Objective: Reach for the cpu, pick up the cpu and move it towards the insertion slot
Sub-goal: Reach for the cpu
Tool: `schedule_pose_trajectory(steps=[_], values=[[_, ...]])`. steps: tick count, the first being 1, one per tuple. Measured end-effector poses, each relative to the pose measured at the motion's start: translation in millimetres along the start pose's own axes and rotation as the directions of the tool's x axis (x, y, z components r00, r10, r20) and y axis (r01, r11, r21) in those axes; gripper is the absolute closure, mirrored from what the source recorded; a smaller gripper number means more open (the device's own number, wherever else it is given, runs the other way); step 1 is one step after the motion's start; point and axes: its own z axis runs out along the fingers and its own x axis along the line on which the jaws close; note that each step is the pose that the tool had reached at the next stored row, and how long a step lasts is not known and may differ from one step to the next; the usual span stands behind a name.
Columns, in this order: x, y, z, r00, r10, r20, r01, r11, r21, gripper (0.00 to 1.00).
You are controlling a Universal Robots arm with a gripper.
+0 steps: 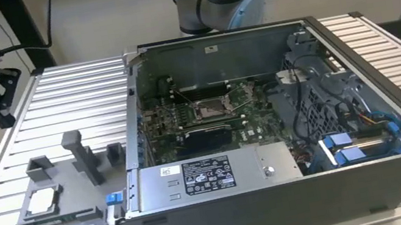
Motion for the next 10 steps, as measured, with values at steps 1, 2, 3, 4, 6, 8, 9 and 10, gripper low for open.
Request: schedule_pose_trajectory(steps=[1,2,3,4,6,8,9,10], values=[[0.0,0.0,0.0,1.0000,0.000,0.0000,0.000,1.0000,0.0000,0.00],[0.0,0.0,0.0,1.0000,0.000,0.0000,0.000,1.0000,0.0000,0.00],[0.0,0.0,0.0,1.0000,0.000,0.0000,0.000,1.0000,0.0000,0.00],[0.0,0.0,0.0,1.0000,0.000,0.0000,0.000,1.0000,0.0000,0.00],[0.0,0.0,0.0,1.0000,-0.001,-0.0001,0.001,1.0000,0.0000,0.00],[0.0,0.0,0.0,1.0000,-0.001,-0.0001,0.001,1.0000,0.0000,0.00],[0.0,0.0,0.0,1.0000,-0.001,-0.0001,0.001,1.0000,0.0000,0.00],[0.0,0.0,0.0,1.0000,-0.001,-0.0001,0.001,1.0000,0.0000,0.00]])
